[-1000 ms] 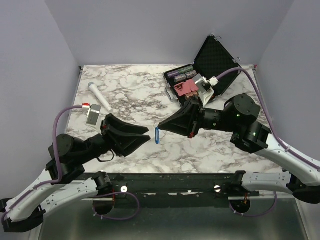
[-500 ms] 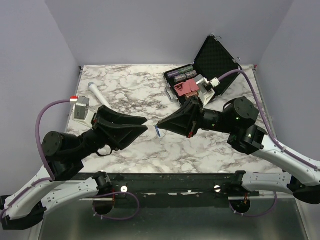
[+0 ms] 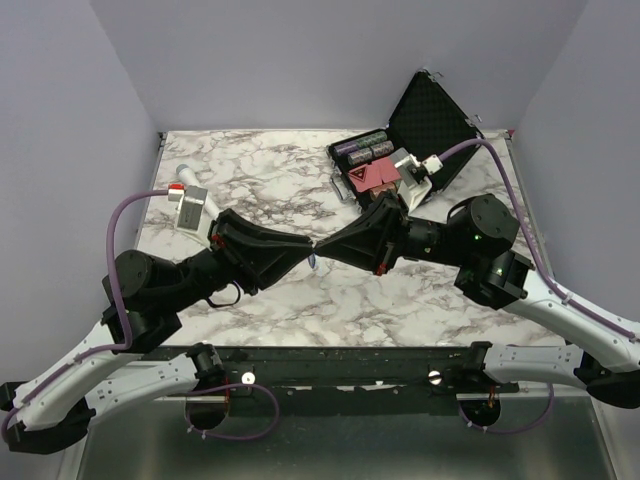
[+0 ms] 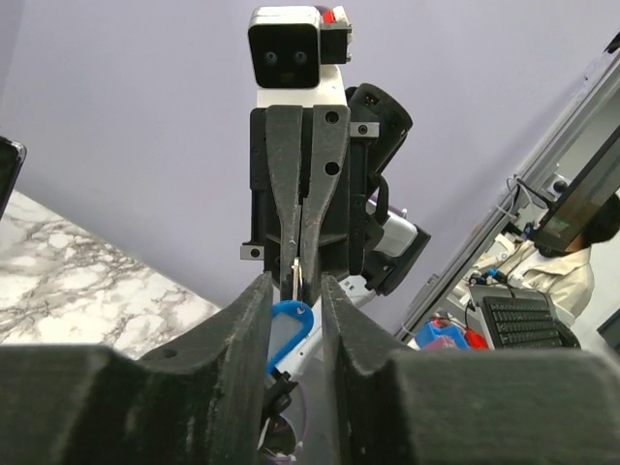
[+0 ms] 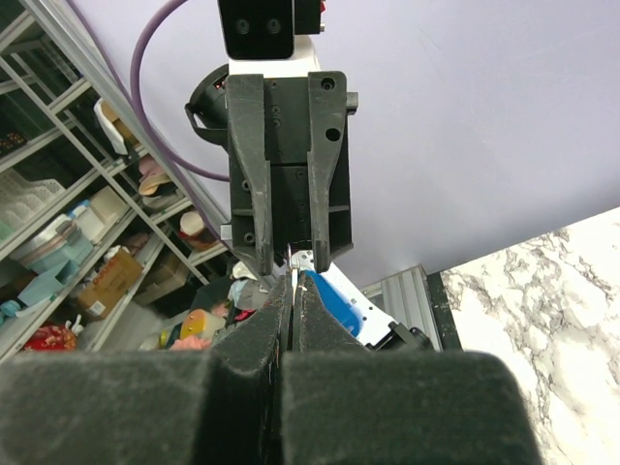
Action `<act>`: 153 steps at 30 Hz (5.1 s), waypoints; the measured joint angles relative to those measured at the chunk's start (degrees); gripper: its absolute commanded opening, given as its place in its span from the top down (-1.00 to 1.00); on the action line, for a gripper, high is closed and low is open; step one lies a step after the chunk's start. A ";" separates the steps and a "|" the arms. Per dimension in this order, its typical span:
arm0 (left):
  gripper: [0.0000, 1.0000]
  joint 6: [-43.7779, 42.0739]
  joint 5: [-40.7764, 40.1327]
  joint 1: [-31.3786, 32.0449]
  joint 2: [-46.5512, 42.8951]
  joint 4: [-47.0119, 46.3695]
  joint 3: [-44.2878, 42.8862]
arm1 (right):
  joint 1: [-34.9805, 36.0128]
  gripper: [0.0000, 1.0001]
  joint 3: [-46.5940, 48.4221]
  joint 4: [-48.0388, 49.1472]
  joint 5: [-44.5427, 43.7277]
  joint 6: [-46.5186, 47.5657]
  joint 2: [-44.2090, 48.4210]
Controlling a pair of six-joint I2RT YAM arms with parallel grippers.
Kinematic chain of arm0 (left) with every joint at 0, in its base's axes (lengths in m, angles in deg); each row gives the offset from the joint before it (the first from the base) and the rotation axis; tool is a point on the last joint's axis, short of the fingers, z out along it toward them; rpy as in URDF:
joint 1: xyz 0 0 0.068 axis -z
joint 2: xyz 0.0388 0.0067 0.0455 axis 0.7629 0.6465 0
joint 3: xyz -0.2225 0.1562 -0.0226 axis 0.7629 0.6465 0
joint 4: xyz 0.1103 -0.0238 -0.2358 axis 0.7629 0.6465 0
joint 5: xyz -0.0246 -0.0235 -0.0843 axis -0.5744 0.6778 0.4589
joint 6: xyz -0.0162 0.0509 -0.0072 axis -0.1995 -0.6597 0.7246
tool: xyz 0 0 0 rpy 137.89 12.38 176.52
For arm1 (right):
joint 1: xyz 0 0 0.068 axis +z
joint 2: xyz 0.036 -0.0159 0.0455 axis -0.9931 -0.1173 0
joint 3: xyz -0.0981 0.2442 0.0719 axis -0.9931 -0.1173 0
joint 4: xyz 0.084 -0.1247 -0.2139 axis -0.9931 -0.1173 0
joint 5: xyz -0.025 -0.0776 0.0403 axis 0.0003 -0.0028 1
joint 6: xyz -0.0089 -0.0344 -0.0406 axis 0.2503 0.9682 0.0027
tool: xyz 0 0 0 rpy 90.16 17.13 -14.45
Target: Remove the keys from the keyring
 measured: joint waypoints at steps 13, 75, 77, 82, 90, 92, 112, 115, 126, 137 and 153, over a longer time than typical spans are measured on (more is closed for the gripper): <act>1.00 -2.03 -0.85 1.86 2.64 5.22 -4.85 | 0.00 0.99 0.00 0.04 0.87 0.07 -0.22; -0.22 -7.45 2.14 2.69 -8.15 22.95 -7.56 | 0.11 0.99 2.47 -18.62 9.05 7.67 -0.26; -0.22 -5.99 -1.07 2.69 -11.06 17.07 -3.23 | 0.11 0.99 1.81 -15.74 8.22 6.27 0.09; -0.17 -2.73 -4.90 2.69 -9.94 8.61 2.08 | 0.11 0.99 1.62 -9.40 6.54 3.87 -0.24; 0.03 -0.20 -5.11 2.69 -1.66 2.62 1.09 | 0.11 0.99 2.05 -5.70 5.05 2.89 -1.73; 0.11 0.17 -5.14 2.69 -1.05 1.84 1.09 | 0.11 0.99 2.05 -5.66 4.79 2.86 -1.79; 0.72 1.86 -5.11 2.69 -0.85 -0.50 1.27 | 0.11 0.99 2.05 -4.17 3.56 2.89 -1.79; 0.72 1.92 -5.09 2.80 -0.63 -0.48 1.27 | 0.11 0.99 2.05 -4.15 3.54 2.89 -1.79; 1.00 1.46 -5.03 3.39 0.07 0.63 1.09 | 0.09 0.99 2.05 -4.37 3.54 2.99 -2.05; 1.00 -0.98 -3.08 3.43 -0.20 8.07 -1.46 | 0.11 0.99 4.31 -10.58 4.46 4.87 -2.97; 1.00 -3.04 3.89 3.37 -1.18 15.32 -2.54 | 0.11 0.99 8.61 -20.26 12.46 8.41 -5.84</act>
